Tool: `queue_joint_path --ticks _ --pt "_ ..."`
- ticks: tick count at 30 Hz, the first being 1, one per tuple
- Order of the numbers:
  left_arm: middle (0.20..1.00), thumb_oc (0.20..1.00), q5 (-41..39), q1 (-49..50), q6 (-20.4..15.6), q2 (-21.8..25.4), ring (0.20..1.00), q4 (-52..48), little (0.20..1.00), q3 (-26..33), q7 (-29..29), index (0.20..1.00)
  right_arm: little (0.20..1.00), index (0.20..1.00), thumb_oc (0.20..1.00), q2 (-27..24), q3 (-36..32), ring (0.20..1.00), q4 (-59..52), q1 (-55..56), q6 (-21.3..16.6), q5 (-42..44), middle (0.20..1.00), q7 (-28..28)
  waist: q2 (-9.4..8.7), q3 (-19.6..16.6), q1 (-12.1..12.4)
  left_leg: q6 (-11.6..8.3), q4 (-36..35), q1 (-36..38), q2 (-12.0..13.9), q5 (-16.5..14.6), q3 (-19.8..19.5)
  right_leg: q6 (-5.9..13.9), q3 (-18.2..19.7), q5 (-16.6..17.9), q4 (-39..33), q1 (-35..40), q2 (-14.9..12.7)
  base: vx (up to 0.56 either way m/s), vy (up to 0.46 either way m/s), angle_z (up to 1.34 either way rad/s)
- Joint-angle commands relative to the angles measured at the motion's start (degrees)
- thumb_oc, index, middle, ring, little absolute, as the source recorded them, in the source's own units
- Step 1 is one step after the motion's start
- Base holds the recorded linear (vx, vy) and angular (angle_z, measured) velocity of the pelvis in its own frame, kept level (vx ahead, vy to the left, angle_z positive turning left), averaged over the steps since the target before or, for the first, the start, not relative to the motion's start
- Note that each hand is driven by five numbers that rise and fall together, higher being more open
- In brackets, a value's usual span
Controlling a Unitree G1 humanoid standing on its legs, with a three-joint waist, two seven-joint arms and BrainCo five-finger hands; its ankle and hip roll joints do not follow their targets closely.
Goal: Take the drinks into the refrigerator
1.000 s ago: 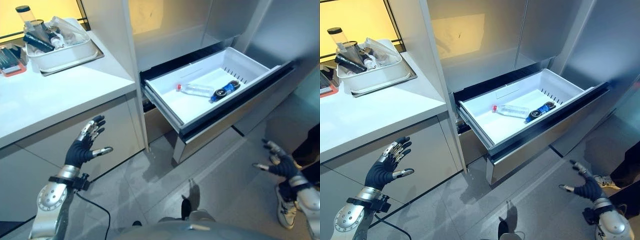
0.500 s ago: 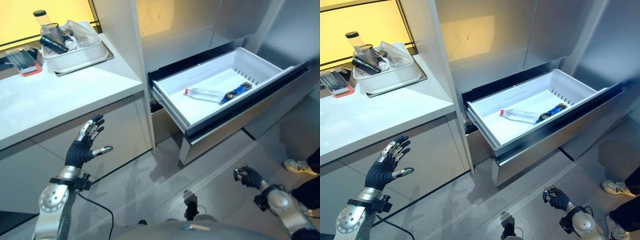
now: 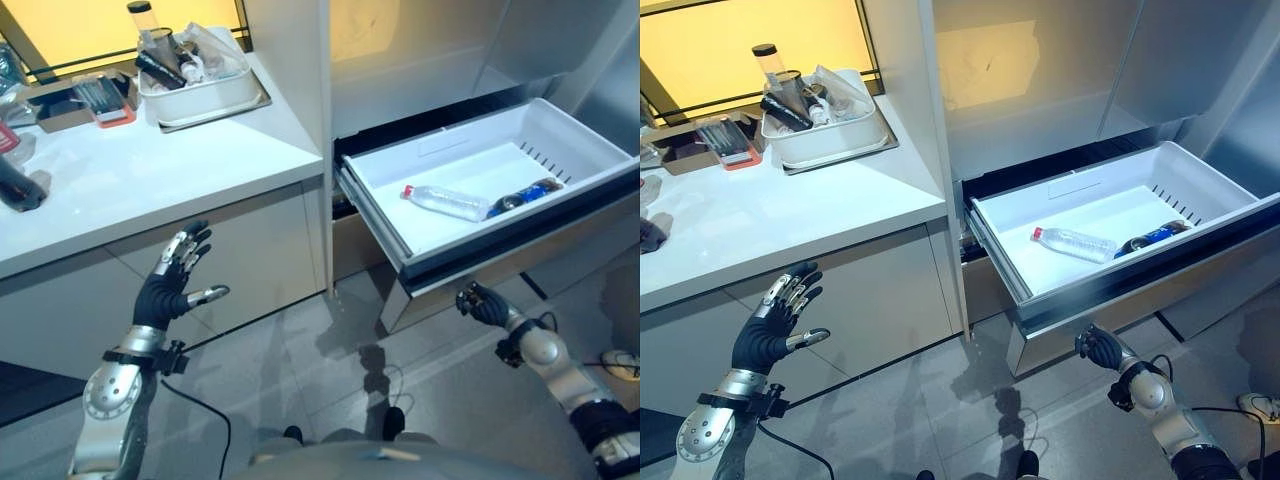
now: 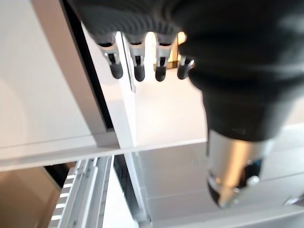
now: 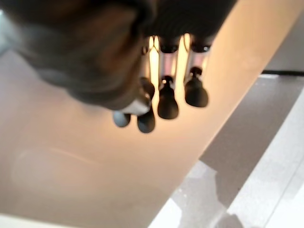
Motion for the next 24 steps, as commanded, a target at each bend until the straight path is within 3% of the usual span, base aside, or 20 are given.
queue_joint_path --ticks 1,13,24 --pt "1.000 1.000 -2.7 -1.2 -3.8 1.2 1.000 -5.6 1.000 -1.1 0.5 1.000 0.200 0.200 0.200 -4.5 1.9 0.200 1.9 -9.0 -1.8 -0.3 0.200 -3.3 -1.00 -0.6 1.5 6.25 1.9 -1.3 -5.4 -3.7 -1.1 1.14 -0.7 -7.5 11.7 -4.4 -0.7 0.00 0.001 0.09" --pt "1.000 1.000 -4.1 -2.3 -3.4 2.3 1.000 -5.4 1.000 -3.1 0.4 1.000 0.200 0.200 0.200 -6.6 2.4 0.200 2.1 -18.5 -1.5 1.4 0.200 -6.7 -1.76 -1.4 4.6 6.55 1.8 -2.3 -5.8 -3.1 -3.5 1.39 -2.6 -7.0 10.6 -3.5 -1.2 -0.01 -0.002 0.06" --pt "1.000 1.000 -5.0 -4.0 -3.0 3.6 1.000 -5.0 1.000 -4.9 1.2 1.000 0.200 0.200 0.200 -6.2 9.8 0.200 5.6 -36.1 -0.3 5.3 0.200 -7.8 -2.93 -2.5 7.7 6.52 1.9 -3.6 -6.7 -2.4 -4.9 1.26 -4.3 -5.8 7.8 -2.1 -1.5 0.00 0.003 0.12"
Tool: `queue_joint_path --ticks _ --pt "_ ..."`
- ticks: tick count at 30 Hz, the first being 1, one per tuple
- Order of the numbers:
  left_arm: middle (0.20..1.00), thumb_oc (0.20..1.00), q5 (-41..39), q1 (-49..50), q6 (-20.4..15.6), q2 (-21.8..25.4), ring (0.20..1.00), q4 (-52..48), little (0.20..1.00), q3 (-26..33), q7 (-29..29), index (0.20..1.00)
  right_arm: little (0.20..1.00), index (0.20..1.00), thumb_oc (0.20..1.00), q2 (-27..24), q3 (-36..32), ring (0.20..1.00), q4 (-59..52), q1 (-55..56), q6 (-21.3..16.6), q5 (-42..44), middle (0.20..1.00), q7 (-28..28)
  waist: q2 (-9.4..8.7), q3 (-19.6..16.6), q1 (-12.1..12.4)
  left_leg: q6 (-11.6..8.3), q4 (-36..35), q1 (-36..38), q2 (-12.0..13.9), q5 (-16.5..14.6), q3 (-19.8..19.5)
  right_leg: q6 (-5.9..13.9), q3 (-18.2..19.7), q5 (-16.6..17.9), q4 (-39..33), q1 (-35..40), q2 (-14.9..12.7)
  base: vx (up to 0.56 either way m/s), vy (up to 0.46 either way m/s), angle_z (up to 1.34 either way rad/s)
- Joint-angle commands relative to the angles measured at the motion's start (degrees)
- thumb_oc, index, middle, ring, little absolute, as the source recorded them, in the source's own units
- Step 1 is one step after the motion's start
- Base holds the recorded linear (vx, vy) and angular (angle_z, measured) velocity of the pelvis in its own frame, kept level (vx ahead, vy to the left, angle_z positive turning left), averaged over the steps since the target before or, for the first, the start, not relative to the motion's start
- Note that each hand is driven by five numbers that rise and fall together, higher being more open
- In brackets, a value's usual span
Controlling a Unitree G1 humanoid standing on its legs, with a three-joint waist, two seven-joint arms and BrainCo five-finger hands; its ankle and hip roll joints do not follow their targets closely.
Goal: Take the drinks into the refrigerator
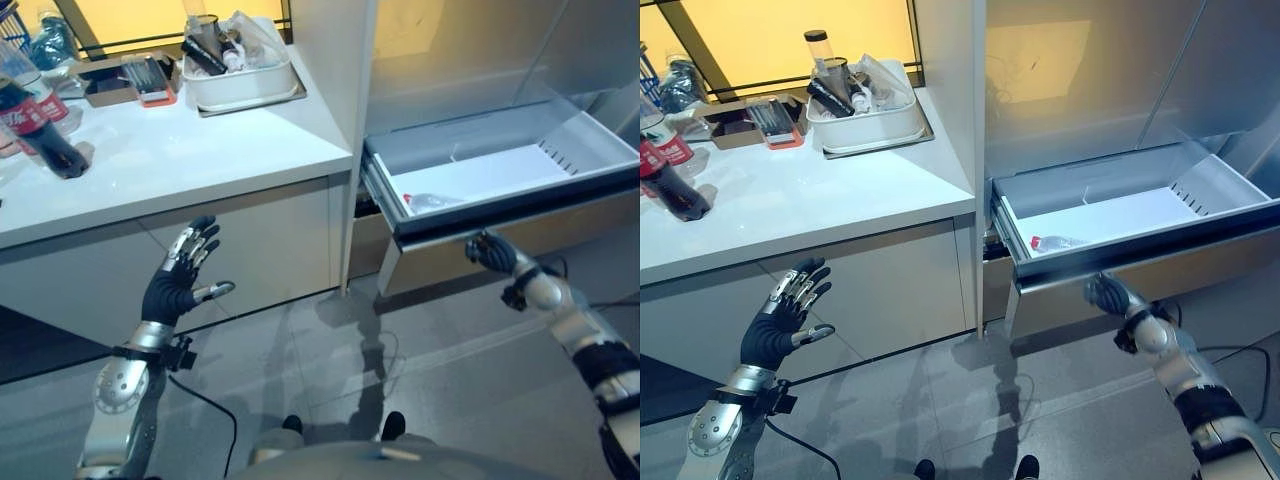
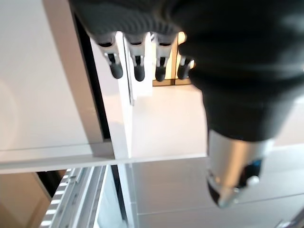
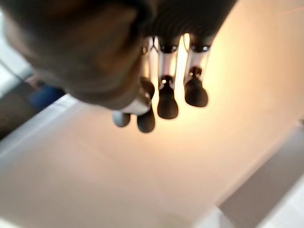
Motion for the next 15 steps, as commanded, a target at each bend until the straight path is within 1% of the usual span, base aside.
queue_joint_path --ticks 1,3,4,5,7,12,15 --pt "1.000 1.000 -2.4 -2.4 -2.9 3.5 1.000 -4.7 1.000 -2.4 0.8 1.000 0.200 0.200 0.200 -1.4 4.7 0.200 1.5 -19.1 -2.1 2.7 0.200 -4.1 -2.90 -2.5 3.8 6.79 0.4 -1.4 -6.5 -2.9 -0.6 1.50 -0.1 -5.5 7.9 -2.9 -1.1 0.00 0.008 0.03" --pt "1.000 1.000 -2.4 -2.6 -3.0 3.6 1.000 -4.8 1.000 -2.3 1.3 1.000 0.200 0.200 0.200 -0.9 6.7 0.200 3.4 -24.2 -2.0 2.9 0.200 -4.8 -2.94 -2.4 4.1 6.85 0.4 -1.4 -6.6 -2.9 -0.5 1.53 0.0 -5.4 7.9 -2.9 -1.2 0.00 0.006 0.02" --pt "1.000 1.000 -2.6 -2.8 -3.2 3.8 1.000 -4.9 1.000 -2.1 1.8 1.000 0.200 0.200 0.200 -0.4 8.2 0.200 3.8 -29.1 -2.0 3.9 0.200 -5.6 -3.11 -2.4 4.7 6.87 0.4 -1.4 -6.6 -2.9 -0.4 1.58 0.0 -5.2 7.8 -2.9 -1.2 0.00 0.000 0.00" --pt "1.000 1.000 -2.6 -2.8 -3.1 3.7 1.000 -4.9 1.000 -2.0 1.8 1.000 0.200 0.200 0.200 -0.3 8.5 0.200 4.0 -29.4 -2.0 3.9 0.200 -5.6 -3.06 -2.3 4.6 6.88 0.5 -1.4 -6.6 -2.9 -0.4 1.58 0.1 -5.2 7.8 -2.9 -1.2 0.00 0.000 0.00" --pt "1.000 1.000 -2.7 -2.9 -3.2 3.8 1.000 -4.8 1.000 -1.9 2.6 1.000 0.200 0.200 0.200 1.6 9.4 0.200 4.8 -34.2 -1.7 5.7 0.200 -6.4 -3.11 -2.5 5.2 6.89 0.5 -1.6 -6.7 -2.9 -0.1 1.67 0.2 -4.8 7.3 -2.9 -1.3 0.00 0.000 0.00" --pt "1.000 1.000 -2.2 -2.9 -3.3 3.6 1.000 -4.4 1.000 -1.3 3.1 1.000 0.200 0.200 0.200 2.5 10.3 0.200 3.3 -35.6 -1.7 6.0 0.200 -6.2 -2.94 -2.5 5.5 6.83 0.8 -1.9 -6.8 -3.0 0.4 1.77 0.3 -4.6 6.6 -2.8 -1.3 0.01 0.015 0.05" --pt "1.000 1.000 -1.9 -3.3 -3.4 3.3 1.000 -4.1 1.000 -1.2 3.2 1.000 0.200 0.200 0.200 2.2 9.3 0.200 0.6 -32.7 -2.1 5.9 0.200 -5.9 -2.89 -2.4 5.4 6.77 1.0 -1.8 -6.8 -3.1 0.3 1.73 0.2 -4.8 6.9 -2.6 -1.3 0.01 0.005 0.01"
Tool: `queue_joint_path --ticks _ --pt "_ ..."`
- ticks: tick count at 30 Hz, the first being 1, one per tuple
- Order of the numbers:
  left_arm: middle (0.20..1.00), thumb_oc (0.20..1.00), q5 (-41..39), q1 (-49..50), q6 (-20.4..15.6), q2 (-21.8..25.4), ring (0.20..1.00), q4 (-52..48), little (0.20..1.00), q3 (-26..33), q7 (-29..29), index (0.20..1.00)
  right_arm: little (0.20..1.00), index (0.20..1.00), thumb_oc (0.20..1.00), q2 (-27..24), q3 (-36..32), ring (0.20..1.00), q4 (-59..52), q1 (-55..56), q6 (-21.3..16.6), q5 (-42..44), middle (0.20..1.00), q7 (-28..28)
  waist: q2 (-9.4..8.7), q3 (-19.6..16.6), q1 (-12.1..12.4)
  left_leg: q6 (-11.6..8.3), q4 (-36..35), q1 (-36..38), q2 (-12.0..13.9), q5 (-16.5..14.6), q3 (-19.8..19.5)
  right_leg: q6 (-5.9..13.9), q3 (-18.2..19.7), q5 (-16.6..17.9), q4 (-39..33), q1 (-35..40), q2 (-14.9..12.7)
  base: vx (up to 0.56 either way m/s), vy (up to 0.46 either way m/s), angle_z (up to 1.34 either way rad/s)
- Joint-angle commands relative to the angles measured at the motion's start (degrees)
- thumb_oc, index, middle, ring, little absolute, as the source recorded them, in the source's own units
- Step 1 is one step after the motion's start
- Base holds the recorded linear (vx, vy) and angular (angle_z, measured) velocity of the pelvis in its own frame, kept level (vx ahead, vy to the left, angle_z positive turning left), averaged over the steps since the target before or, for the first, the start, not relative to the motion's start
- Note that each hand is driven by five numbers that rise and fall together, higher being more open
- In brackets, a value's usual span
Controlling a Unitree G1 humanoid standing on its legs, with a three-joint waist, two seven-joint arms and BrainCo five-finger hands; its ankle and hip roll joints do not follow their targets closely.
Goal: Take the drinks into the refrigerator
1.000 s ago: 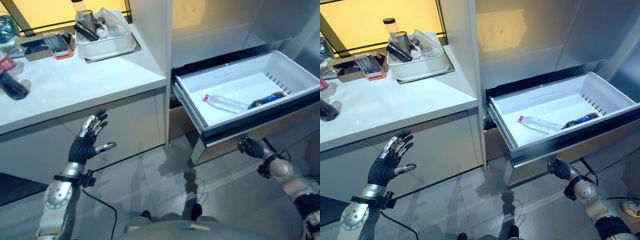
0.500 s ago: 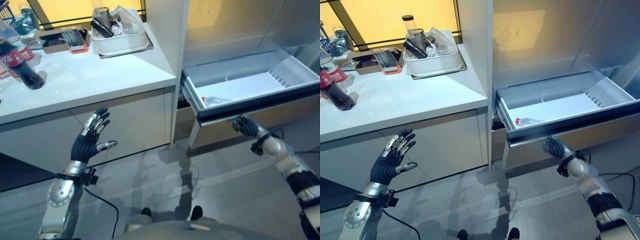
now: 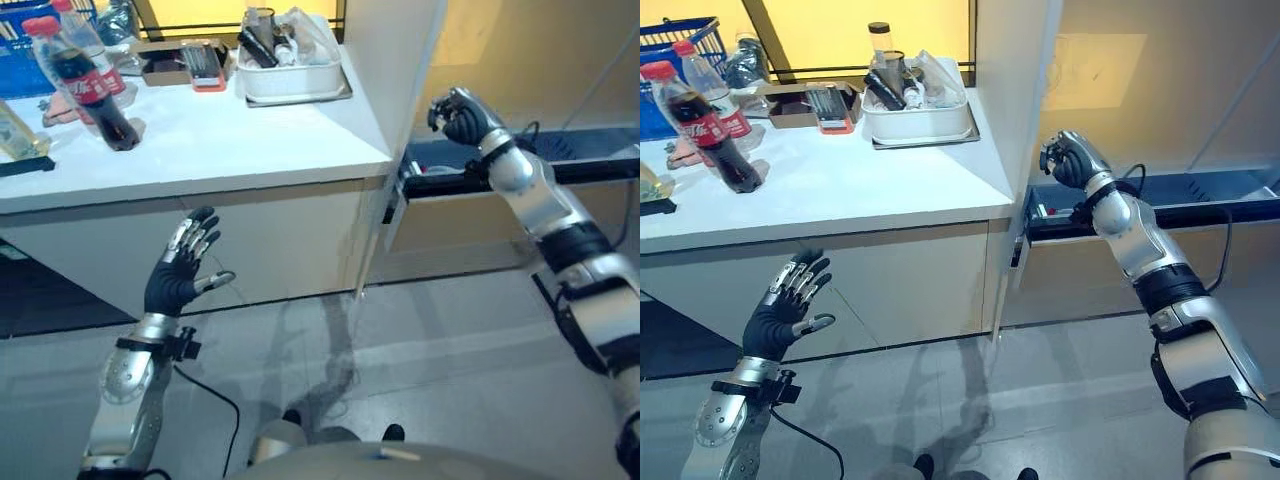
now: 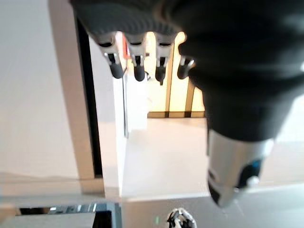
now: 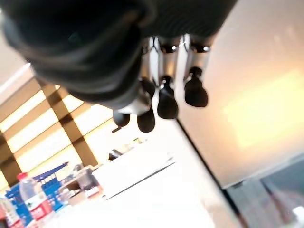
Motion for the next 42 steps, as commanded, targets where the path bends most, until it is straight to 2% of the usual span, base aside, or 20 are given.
queue_joint_path --ticks 1,11,20,21,22,23,24,27,29,33,34,37,42 --pt "1.000 1.000 -0.8 -1.3 -3.4 2.7 1.000 -4.1 1.000 0.2 0.6 1.000 0.200 0.200 0.200 -2.4 1.9 0.200 -1.9 -2.3 -1.9 2.2 0.200 -1.5 -1.16 -1.2 -0.3 6.70 0.5 -0.9 -5.9 -3.2 0.7 1.51 0.2 -5.1 6.9 -2.0 -0.5 0.00 0.000 0.00" --pt "1.000 1.000 1.0 -0.6 -3.8 0.5 1.000 -3.4 1.000 0.6 1.1 1.000 0.200 0.200 0.200 0.8 -6.7 0.200 -9.8 17.1 -3.3 2.7 0.200 -0.1 -1.02 -0.8 -1.6 6.82 0.4 -0.2 -5.6 -3.6 1.0 1.71 0.5 -5.5 7.3 -1.8 -0.5 0.00 0.000 0.00" --pt "1.000 1.000 2.2 -0.1 -4.2 -0.2 1.000 -3.0 1.000 0.8 1.4 1.000 0.200 0.200 0.200 1.9 -10.4 0.200 -12.9 25.0 -3.8 2.4 0.200 0.5 -0.98 -0.8 -2.7 6.79 0.3 0.5 -5.3 -3.9 1.8 1.61 1.2 -5.8 7.3 -1.7 -0.2 0.00 -0.003 -0.03" --pt "1.000 1.000 2.5 0.0 -4.2 -0.6 1.000 -2.9 1.000 0.9 1.6 1.000 0.228 0.228 0.228 2.3 -11.4 0.228 -14.2 26.9 -4.2 2.8 0.228 0.4 -0.93 -0.7 -3.2 6.74 0.3 0.7 -5.3 -4.0 2.0 1.56 1.4 -5.8 7.3 -1.6 -0.2 0.01 -0.005 -0.05" --pt "1.000 1.000 2.8 0.1 -4.4 -0.5 1.000 -2.7 1.000 0.9 1.6 1.000 0.561 0.561 0.561 2.6 -12.0 0.561 -14.5 27.9 -4.4 3.5 0.561 0.4 -0.90 -0.8 -3.3 6.71 0.3 0.8 -5.2 -4.0 2.1 1.54 1.4 -5.8 7.3 -1.5 -0.1 0.01 -0.005 -0.06" --pt "1.000 1.000 2.8 0.1 -4.4 -0.5 1.000 -2.7 1.000 0.9 1.6 1.000 0.561 0.561 0.561 2.6 -12.1 0.561 -14.6 28.1 -4.4 3.5 0.561 0.5 -0.92 -0.8 -3.2 6.71 0.3 0.8 -5.2 -4.1 2.1 1.54 1.4 -5.8 7.3 -1.5 -0.1 0.01 0.002 -0.05" --pt "1.000 1.000 2.9 0.1 -4.4 -0.6 1.000 -2.5 1.000 0.8 1.7 1.000 1.000 1.000 1.000 3.2 -12.9 1.000 -15.2 29.4 -4.6 4.3 1.000 0.3 -0.87 -0.8 -3.5 6.69 0.3 0.9 -5.2 -4.1 2.1 1.53 1.4 -5.9 7.3 -1.5 -0.1 0.00 0.003 -0.03" --pt "1.000 1.000 3.8 -0.3 -4.8 -0.8 1.000 -0.5 1.000 0.5 2.4 1.000 1.000 1.000 1.000 5.5 -15.5 1.000 -18.8 35.3 -6.4 7.9 1.000 0.9 -0.79 -0.4 -4.4 6.65 0.4 1.0 -5.0 -4.2 2.2 1.44 1.5 -6.2 7.7 -1.5 0.0 0.00 0.000 0.00" --pt "1.000 1.000 6.2 -0.6 -5.8 -0.9 1.000 2.7 1.000 0.2 3.3 1.000 1.000 1.000 1.000 8.1 -18.2 1.000 -22.0 43.2 -8.4 11.1 1.000 1.7 -0.67 0.0 -6.0 6.59 0.5 1.2 -4.9 -4.3 2.4 1.45 1.6 -6.6 8.3 -1.6 0.2 0.00 0.000 0.00" --pt "1.000 1.000 8.9 0.0 -7.0 -1.1 1.000 6.9 1.000 0.0 4.6 1.000 1.000 1.000 1.000 10.5 -20.1 1.000 -23.6 51.1 -9.8 13.3 1.000 3.1 -0.44 0.1 -7.4 6.53 0.5 1.4 -4.8 -4.4 2.7 1.56 1.7 -6.9 8.8 -1.8 0.1 0.00 0.000 0.00" --pt "1.000 1.000 10.8 0.3 -7.4 -1.4 1.000 10.1 1.000 -0.3 6.1 1.000 1.000 1.000 1.000 12.5 -20.8 1.000 -22.5 54.9 -10.4 15.8 1.000 3.6 -0.37 0.2 -8.2 6.51 0.5 1.6 -4.8 -4.4 3.0 1.62 2.1 -6.9 9.1 -1.9 0.2 0.00 0.000 0.00" --pt "1.000 1.000 12.6 0.7 -8.0 -1.4 1.000 14.1 1.000 -0.9 6.8 1.000 1.000 1.000 1.000 12.2 -20.1 1.000 -21.3 59.1 -10.8 14.4 1.000 4.6 -0.37 0.3 -8.9 6.49 0.5 1.7 -4.7 -4.5 3.2 1.69 2.4 -7.0 9.3 -2.1 0.2 -0.01 0.010 -0.11" --pt "1.000 1.000 16.1 0.6 -8.0 -2.0 1.000 32.3 1.000 -4.5 6.6 1.000 1.000 1.000 1.000 11.7 -16.4 1.000 -7.6 64.0 -10.5 9.4 1.000 4.8 -0.42 0.2 -10.1 6.29 0.2 2.3 -4.5 -4.3 4.0 1.89 3.2 -6.9 9.4 -2.2 0.5 -0.01 0.007 -0.12"
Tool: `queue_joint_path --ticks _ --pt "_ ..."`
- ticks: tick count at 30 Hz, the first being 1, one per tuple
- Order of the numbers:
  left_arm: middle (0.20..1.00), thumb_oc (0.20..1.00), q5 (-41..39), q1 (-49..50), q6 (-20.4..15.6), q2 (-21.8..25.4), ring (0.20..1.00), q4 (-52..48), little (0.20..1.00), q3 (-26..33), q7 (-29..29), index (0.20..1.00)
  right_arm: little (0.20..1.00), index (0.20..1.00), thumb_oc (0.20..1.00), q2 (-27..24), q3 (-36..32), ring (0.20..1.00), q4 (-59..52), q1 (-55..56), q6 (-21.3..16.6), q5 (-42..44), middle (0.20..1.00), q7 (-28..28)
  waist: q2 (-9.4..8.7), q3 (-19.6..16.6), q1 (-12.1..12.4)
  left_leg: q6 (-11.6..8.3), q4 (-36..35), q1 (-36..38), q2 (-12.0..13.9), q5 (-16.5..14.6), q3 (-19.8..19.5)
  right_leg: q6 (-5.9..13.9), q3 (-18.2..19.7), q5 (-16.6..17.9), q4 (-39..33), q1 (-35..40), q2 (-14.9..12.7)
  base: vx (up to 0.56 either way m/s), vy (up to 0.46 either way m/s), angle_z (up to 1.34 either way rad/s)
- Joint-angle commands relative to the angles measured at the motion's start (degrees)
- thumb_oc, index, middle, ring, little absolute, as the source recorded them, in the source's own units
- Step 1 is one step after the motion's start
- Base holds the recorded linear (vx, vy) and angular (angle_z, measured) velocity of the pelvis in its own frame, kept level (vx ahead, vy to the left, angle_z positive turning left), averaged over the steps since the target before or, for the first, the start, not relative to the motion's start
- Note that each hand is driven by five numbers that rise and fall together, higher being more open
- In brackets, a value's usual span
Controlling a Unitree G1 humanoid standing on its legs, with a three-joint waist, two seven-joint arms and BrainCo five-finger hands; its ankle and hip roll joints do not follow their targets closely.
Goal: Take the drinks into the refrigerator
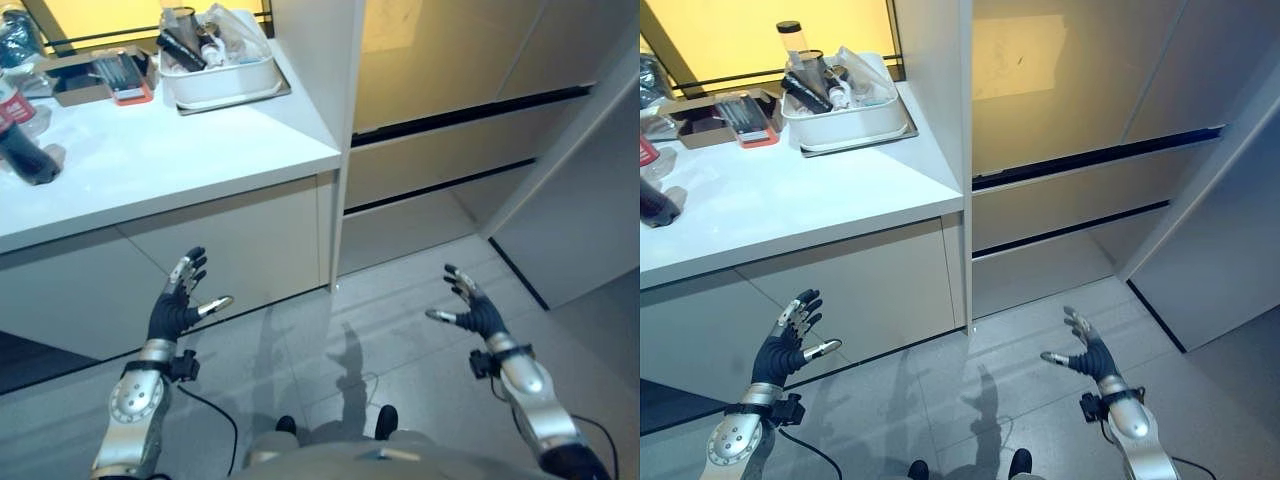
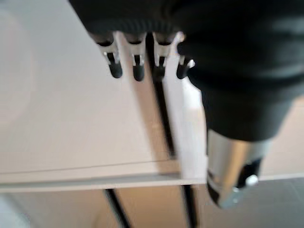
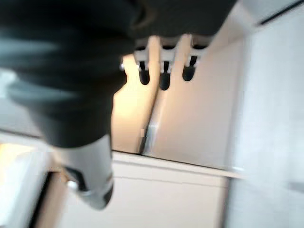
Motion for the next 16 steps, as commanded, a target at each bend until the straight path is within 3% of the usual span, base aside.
queue_joint_path --ticks 1,5,6,9,10,13,16 --pt "1.000 1.000 3.5 0.0 -3.1 0.3 1.000 5.6 1.000 -1.5 0.8 1.000 1.000 1.000 1.000 -2.4 2.3 1.000 3.3 -1.1 -3.1 -2.1 1.000 -0.4 -0.27 -1.4 -0.2 5.86 2.2 -0.9 -5.0 -4.1 0.6 1.62 0.1 -6.8 9.4 -2.7 0.0 -0.02 0.005 -0.10" --pt "1.000 1.000 8.0 -3.5 -0.8 -2.2 1.000 25.1 1.000 -2.6 2.4 1.000 1.000 1.000 1.000 1.8 3.7 1.000 21.0 -1.3 -1.4 -2.3 1.000 -1.4 -0.46 -1.5 -0.9 5.81 1.8 -0.6 -4.8 -4.0 1.1 1.54 0.5 -6.8 9.4 -2.8 0.3 -0.02 -0.002 -0.09" --pt "1.000 1.000 8.8 -5.7 1.9 -4.7 1.000 37.5 1.000 -1.5 3.1 1.000 1.000 1.000 1.000 4.7 3.1 1.000 31.4 -2.4 0.4 -1.1 1.000 -1.7 -0.46 -1.6 -1.1 5.80 1.8 -0.3 -4.8 -4.2 1.5 1.38 0.7 -6.9 9.6 -2.6 0.4 0.00 0.000 0.00" --pt "1.000 1.000 9.9 -7.5 5.0 -6.6 1.000 48.5 1.000 0.1 3.0 1.000 1.000 1.000 1.000 7.1 2.4 1.000 42.8 -4.3 3.3 -0.7 1.000 -1.3 -0.56 -2.2 -1.4 5.86 1.8 -0.1 -4.8 -4.3 1.6 1.21 0.8 -6.8 9.3 -2.5 0.5 0.01 -0.001 -0.03" --pt "1.000 1.000 11.2 -7.7 8.2 -7.7 1.000 54.7 1.000 1.8 2.4 1.000 1.000 1.000 1.000 8.5 1.1 1.000 48.6 -5.3 5.5 -1.5 1.000 -2.0 -0.58 -2.9 -1.5 5.87 1.6 0.3 -4.7 -4.4 1.9 1.01 0.9 -7.0 9.1 -2.2 0.7 0.06 -0.003 -0.13" --pt "1.000 1.000 11.8 -8.9 11.8 -9.0 1.000 60.5 1.000 3.0 1.1 1.000 1.000 1.000 1.000 8.9 1.0 1.000 53.0 -8.2 8.1 -2.4 1.000 -2.0 -0.32 -3.7 -1.5 5.85 1.2 1.2 -4.6 -4.7 2.4 0.79 1.3 -6.9 8.5 -1.5 1.0 0.05 0.004 -0.09" --pt "1.000 1.000 8.8 -8.9 12.2 -10.1 1.000 61.0 1.000 3.7 0.7 1.000 1.000 1.000 1.000 9.0 -1.5 1.000 51.3 -8.8 8.6 3.0 1.000 -1.8 -0.27 -4.1 -1.6 5.79 1.1 1.5 -4.5 -4.8 2.8 0.77 1.8 -6.7 8.2 -1.3 1.2 0.05 0.012 -0.07"
